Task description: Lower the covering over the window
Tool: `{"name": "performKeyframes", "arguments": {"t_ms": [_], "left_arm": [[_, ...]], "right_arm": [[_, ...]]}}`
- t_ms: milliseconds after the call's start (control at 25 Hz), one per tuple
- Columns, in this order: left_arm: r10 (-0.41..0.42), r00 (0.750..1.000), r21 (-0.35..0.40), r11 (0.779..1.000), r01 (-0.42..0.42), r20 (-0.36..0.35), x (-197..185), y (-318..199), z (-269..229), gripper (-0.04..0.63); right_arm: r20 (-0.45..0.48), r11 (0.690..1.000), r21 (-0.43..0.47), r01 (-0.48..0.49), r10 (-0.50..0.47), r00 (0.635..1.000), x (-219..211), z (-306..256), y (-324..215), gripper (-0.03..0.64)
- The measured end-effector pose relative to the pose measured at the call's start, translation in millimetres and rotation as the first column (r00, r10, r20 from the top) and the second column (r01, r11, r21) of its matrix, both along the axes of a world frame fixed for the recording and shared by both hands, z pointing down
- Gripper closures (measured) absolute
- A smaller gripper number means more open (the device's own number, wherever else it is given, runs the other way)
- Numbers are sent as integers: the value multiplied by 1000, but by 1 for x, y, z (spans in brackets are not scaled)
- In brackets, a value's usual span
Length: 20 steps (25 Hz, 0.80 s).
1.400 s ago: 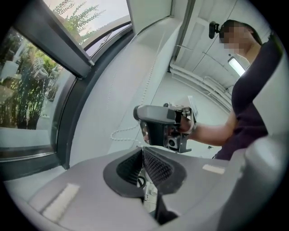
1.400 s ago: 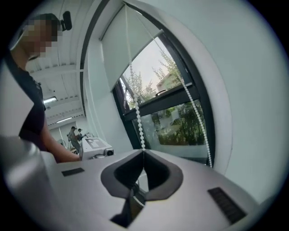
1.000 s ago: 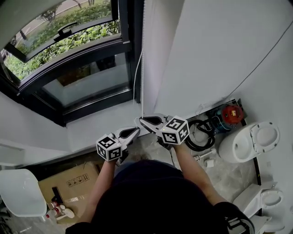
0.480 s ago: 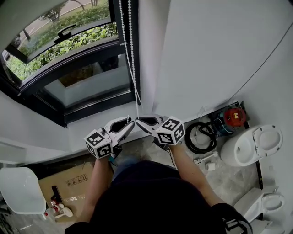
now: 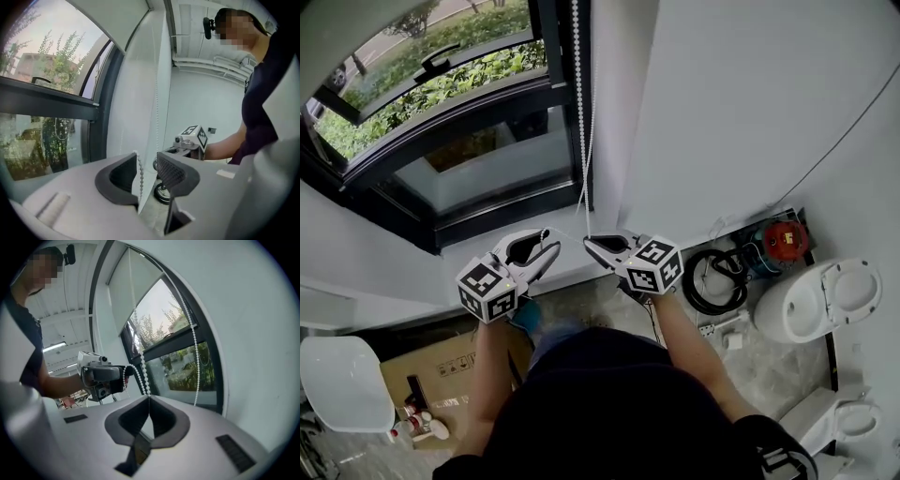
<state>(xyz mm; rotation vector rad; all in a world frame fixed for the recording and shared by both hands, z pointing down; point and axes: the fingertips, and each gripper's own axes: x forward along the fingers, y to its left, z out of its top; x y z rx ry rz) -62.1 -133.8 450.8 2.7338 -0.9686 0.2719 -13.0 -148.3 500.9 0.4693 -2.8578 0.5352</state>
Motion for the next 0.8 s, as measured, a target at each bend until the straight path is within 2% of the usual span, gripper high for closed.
{"name": "performKeyframes", "arguments": {"t_ms": [120,200,360,520,600,720,800], "left_arm": [[-86,996,35,996,87,-34,-12,-6,-8,465],[-110,991,67,991,114,-71,-13,-9,-20,462],[-72,986,112,990,89,-149,-1,-10,-49,462],[-17,983,152,987,46,-184,22,-12,-74,462],[18,981,169,986,15,-192,34,-14,-82,462],[58,976,179,984,-20,-209,48,-15,-90,462],[83,974,181,982,-45,-211,57,-16,-91,462]], "right_arm": [[-9,1000,1,9,-9,1000,0,1,0,603],[-15,1000,-1,18,-18,1000,0,3,1,603],[-10,999,-7,33,-33,999,-2,6,4,603],[-23,998,2,71,-71,997,-4,6,8,603],[-60,996,15,90,-89,994,-3,12,12,603],[-185,991,24,135,-129,974,0,36,24,603],[-195,991,2,136,-133,972,5,48,32,604]]}}
